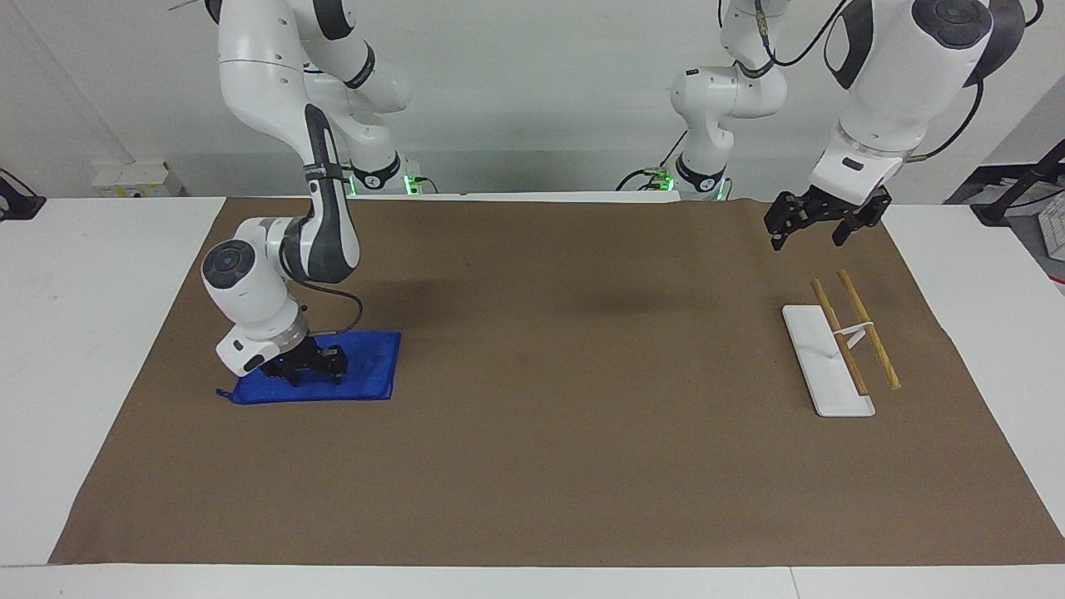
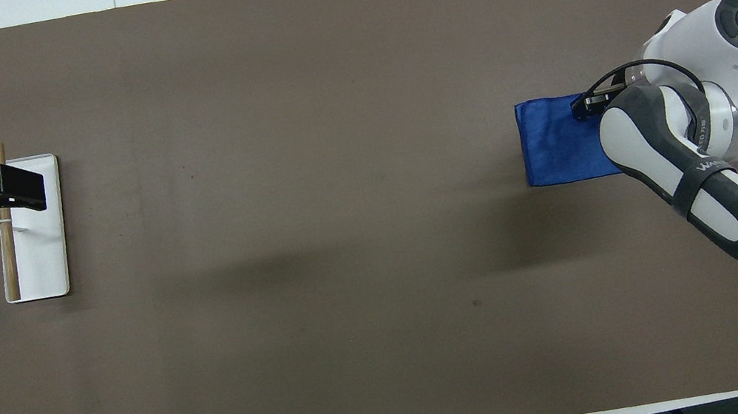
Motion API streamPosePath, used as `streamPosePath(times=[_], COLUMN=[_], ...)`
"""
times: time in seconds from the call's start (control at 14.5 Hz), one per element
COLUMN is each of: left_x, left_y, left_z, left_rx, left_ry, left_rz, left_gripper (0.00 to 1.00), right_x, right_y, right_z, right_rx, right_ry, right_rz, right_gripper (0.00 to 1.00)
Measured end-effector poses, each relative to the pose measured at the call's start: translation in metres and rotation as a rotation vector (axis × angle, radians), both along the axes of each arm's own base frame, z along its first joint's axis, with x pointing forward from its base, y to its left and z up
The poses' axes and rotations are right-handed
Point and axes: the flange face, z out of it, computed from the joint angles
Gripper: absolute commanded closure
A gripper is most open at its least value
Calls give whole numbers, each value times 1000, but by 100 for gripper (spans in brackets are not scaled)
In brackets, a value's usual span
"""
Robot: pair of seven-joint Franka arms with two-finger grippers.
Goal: Right arm passes towel to left arm to hang
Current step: 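Reach the right gripper down to the blue towel's edge, then close the right gripper on the towel edge and lift it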
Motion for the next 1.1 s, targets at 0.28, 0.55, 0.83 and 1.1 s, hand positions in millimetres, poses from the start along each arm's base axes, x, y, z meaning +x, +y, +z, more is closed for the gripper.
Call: streamPosePath(times=[0.28,0.55,0.83,1.1], left_x=[0,0,0,0], left_y=[0,0,0,-1], left_z=[0,0,0,0], left_rx=[0,0,0,0], left_ry=[0,0,0,0], left_rz=[0,0,0,4], left_gripper=[1,1,1,1], right_x=[1,1,15,29], right_y=[0,3,24,83], right_z=[4,5,43,110], right_rx=[0,1,47,165], right_ry=[-8,-2,97,172], right_rz=[1,5,-38,-186], right_gripper=[99,100,100,100])
